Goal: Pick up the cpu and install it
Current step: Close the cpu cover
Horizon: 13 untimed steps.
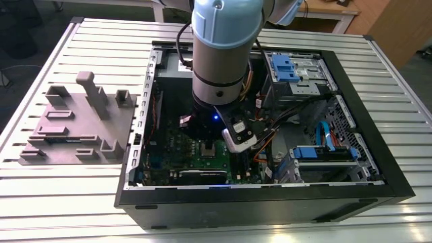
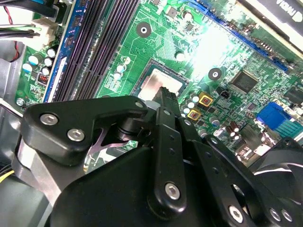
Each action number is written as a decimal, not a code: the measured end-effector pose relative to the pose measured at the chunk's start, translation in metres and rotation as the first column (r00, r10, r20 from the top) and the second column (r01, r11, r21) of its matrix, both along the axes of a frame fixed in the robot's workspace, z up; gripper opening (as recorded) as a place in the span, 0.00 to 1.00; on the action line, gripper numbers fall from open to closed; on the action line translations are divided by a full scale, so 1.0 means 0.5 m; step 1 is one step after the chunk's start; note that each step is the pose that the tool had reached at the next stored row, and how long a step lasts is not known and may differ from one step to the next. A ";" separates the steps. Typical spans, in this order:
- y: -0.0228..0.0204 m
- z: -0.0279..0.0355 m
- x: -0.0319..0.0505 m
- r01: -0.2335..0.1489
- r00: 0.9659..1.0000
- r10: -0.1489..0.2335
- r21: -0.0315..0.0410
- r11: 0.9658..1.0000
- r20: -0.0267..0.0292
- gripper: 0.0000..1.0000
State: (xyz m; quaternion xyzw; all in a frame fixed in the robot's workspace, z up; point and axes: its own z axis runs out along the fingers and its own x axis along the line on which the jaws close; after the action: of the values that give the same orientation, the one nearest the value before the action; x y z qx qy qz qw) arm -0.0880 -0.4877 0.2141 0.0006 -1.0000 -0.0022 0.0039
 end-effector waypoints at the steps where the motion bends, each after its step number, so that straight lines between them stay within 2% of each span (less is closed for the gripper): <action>1: 0.0000 0.003 0.000 0.000 1.000 0.000 0.000 1.000 0.000 0.10; 13: 0.0002 0.111 0.000 0.000 1.000 0.000 0.000 1.000 0.000 0.10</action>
State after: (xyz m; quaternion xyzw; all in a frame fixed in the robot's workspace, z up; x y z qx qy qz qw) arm -0.0881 -0.4876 0.2696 0.0006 -1.0000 -0.0023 0.0039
